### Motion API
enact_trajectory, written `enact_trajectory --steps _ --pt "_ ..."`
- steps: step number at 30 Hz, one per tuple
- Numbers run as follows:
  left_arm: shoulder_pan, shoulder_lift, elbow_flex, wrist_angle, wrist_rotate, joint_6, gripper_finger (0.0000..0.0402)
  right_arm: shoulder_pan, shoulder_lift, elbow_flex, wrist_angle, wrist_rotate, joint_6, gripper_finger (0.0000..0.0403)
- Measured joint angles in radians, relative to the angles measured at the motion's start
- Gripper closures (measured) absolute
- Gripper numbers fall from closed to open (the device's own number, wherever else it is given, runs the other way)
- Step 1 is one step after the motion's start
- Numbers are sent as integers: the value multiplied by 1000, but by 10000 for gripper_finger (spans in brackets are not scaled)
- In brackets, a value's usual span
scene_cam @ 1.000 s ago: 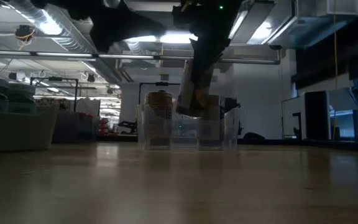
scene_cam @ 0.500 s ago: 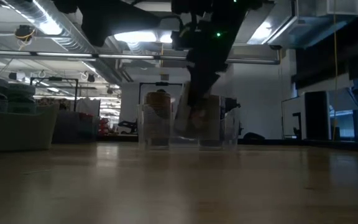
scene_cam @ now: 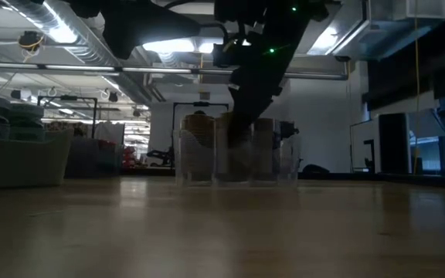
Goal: Sort spices by type
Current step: Put the brown seasoning bottle into the transparent bin, then put the white seasoning bottle into the gray bin
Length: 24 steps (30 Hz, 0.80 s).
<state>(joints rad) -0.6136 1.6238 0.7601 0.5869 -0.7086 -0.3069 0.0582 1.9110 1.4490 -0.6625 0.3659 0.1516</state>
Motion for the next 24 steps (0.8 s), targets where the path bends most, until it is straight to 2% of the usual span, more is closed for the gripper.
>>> enact_trajectory --steps 3,7,11,18,24 --pt "0 0 0 0 0 0 125 0 0 9 0 0 0 13" --pt "0 0 0 0 0 0 125 3 0 36 -31 0 0 28" --pt "0 0 0 0 0 0 125 31 -4 97 -133 -2 0 42" --pt "0 0 0 0 0 0 125 144 -11 271 -379 0 55 50" --pt "0 0 0 0 0 -7 125 298 -12 426 -629 18 173 50"
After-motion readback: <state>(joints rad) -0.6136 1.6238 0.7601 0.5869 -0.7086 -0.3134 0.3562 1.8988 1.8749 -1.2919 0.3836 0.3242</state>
